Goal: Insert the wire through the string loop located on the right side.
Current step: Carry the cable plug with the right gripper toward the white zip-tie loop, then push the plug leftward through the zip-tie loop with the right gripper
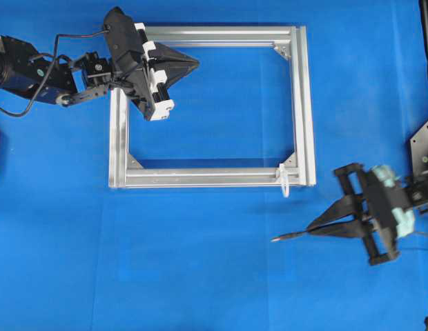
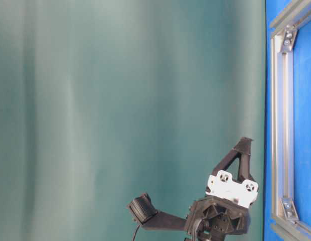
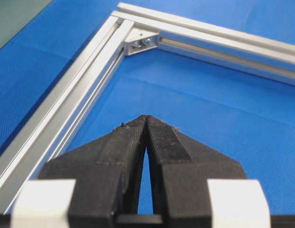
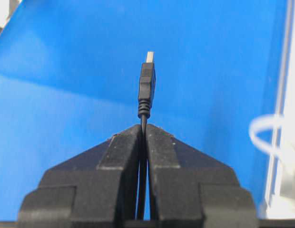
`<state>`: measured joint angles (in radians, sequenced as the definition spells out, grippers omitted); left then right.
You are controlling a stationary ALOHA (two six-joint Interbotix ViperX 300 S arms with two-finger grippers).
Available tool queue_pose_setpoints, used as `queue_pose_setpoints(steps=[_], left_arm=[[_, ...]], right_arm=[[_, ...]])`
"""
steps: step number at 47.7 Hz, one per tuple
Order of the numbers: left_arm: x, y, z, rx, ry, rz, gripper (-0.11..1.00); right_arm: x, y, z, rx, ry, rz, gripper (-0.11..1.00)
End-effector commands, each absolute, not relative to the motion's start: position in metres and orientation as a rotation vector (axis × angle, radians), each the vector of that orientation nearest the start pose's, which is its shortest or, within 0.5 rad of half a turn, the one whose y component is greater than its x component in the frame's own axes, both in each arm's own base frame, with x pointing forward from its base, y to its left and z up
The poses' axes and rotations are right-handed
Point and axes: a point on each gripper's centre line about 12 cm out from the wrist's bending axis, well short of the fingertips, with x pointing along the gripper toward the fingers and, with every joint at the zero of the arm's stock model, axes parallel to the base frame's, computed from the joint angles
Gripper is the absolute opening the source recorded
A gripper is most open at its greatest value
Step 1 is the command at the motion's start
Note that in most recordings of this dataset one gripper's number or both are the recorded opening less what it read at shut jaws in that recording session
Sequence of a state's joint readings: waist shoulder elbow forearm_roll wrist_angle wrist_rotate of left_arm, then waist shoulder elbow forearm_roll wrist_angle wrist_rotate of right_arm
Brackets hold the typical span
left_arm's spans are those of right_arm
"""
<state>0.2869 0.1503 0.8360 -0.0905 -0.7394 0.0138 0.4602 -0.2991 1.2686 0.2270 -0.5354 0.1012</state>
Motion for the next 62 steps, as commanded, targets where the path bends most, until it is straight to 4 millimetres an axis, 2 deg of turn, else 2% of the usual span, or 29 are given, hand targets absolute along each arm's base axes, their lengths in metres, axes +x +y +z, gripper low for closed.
queue_pose_setpoints(steps=[1, 11, 17, 35, 51, 62], left_arm=[[0.367, 0.117, 0.152, -0.072, 0.192, 0.353, 0.00], [0.368, 0.117, 0.152, -0.072, 0.191, 0.353, 0.00], [0.368, 0.117, 0.153, -0.071, 0.189, 0.353, 0.00], [0.368, 0.117, 0.152, -0.070, 0.191, 0.352, 0.00], [0.367, 0.117, 0.152, -0.070, 0.191, 0.352, 0.00], [0.369, 0.117, 0.154, -0.068, 0.182, 0.352, 0.00]], right_arm=[[0.212, 0.091, 0.139, 0.172, 0.456, 0.281, -0.03], [0.185, 0.079, 0.138, 0.180, 0.454, 0.290, -0.03], [0.178, 0.076, 0.136, 0.181, 0.454, 0.291, -0.03], [0.180, 0.071, 0.134, 0.178, 0.457, 0.267, -0.03], [0.187, 0.040, 0.131, 0.204, 0.447, 0.104, -0.03], [0.187, 0.030, 0.130, 0.197, 0.444, 0.061, -0.03]])
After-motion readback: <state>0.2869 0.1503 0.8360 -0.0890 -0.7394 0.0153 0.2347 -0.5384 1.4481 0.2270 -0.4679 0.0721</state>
